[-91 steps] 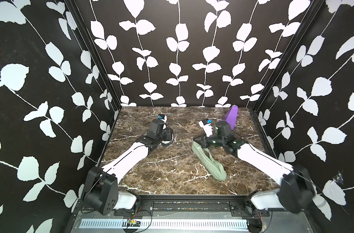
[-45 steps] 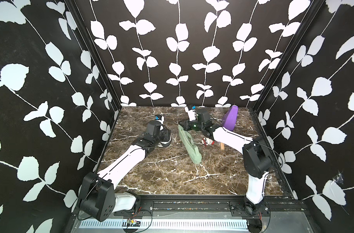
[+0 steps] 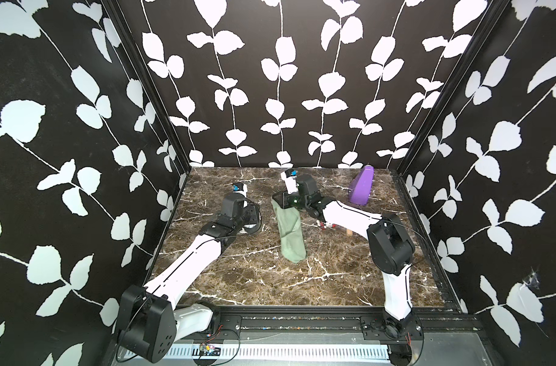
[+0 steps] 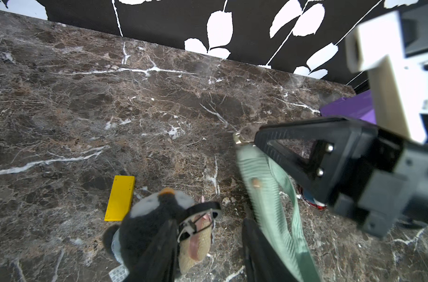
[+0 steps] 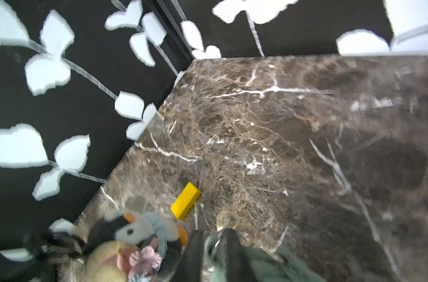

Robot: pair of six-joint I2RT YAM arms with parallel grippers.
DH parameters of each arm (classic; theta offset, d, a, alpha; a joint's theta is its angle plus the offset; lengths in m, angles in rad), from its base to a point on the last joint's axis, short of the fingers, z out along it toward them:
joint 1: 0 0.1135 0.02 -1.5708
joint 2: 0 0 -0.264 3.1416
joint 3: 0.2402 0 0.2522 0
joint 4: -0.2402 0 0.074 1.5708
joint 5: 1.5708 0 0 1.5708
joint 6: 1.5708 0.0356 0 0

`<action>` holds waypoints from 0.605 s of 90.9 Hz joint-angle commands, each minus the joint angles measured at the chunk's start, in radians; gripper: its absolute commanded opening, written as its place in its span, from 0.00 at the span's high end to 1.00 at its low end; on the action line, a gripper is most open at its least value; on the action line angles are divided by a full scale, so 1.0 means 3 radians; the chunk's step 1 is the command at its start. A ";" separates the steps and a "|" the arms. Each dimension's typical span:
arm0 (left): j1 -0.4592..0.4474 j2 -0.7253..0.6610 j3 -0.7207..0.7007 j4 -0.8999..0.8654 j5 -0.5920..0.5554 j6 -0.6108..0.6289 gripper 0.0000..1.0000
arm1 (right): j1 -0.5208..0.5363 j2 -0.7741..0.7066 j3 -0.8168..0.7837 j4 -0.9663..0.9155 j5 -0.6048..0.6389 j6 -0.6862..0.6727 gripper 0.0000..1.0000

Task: Remove the decoration from the bag
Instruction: Place the bag at the center of the board, then place the decoration item at the center of the board.

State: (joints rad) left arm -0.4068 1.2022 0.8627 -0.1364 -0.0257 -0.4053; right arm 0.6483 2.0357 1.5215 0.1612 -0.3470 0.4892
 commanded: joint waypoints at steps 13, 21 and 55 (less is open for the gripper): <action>0.0016 -0.0097 -0.0036 0.0023 0.0034 -0.0049 0.55 | -0.0154 -0.0254 -0.0279 0.0159 -0.0024 -0.0059 0.56; 0.0017 -0.0063 -0.0030 0.0063 0.0100 -0.0060 0.55 | -0.0205 -0.0341 -0.0347 0.0117 -0.0058 -0.0072 0.57; 0.0013 0.0135 0.0150 0.0092 0.0364 -0.0160 0.48 | -0.0200 -0.0334 -0.0946 0.1405 -0.1172 0.0118 0.54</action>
State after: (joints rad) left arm -0.4068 1.2446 0.8650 -0.1329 0.0505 -0.4347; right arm 0.5835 1.9491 1.3281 0.3580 -0.5694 0.4889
